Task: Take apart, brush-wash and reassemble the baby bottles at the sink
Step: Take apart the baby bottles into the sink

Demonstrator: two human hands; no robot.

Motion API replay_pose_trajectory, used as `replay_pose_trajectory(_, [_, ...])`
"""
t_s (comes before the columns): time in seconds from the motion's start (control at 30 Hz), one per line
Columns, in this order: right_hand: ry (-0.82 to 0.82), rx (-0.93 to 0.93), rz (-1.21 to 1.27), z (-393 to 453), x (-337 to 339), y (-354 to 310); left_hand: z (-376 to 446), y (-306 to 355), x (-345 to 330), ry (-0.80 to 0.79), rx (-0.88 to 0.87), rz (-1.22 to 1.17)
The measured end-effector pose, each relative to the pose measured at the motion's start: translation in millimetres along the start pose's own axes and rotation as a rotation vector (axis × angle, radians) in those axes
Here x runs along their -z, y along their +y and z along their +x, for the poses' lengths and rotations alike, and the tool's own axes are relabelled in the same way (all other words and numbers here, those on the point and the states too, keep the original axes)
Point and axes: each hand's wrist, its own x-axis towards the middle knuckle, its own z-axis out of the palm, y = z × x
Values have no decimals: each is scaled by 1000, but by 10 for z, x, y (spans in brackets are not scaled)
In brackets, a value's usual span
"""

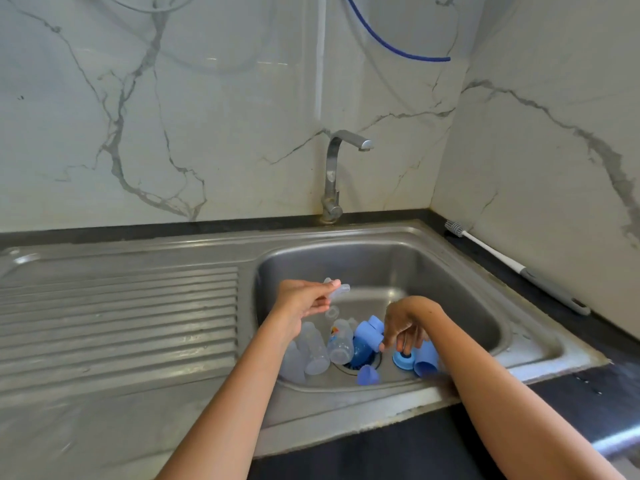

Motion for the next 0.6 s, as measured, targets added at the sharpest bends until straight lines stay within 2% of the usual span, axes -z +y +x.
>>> replay_pose_trajectory(0.1, [167, 199, 100, -156, 82, -75, 78, -51, -4, 32, -16, 26])
replay_pose_trajectory(0.17, [280, 406, 210, -291, 126, -181, 145, -68, -18, 52, -24, 24])
replay_pose_trajectory(0.23, [306, 610, 385, -423, 128, -285, 185, -73, -28, 69, -27, 17])
replay_pose_trajectory(0.3, [287, 730, 543, -485, 110, -346, 209, -75, -27, 82, -25, 15])
replay_pose_trajectory(0.47, [342, 747, 737, -424, 99, -348, 229, -62, 7, 77, -31, 34])
replay_pose_trajectory(0.6, [397, 548, 687, -237, 195, -165, 270, -65, 29, 124, -22, 63])
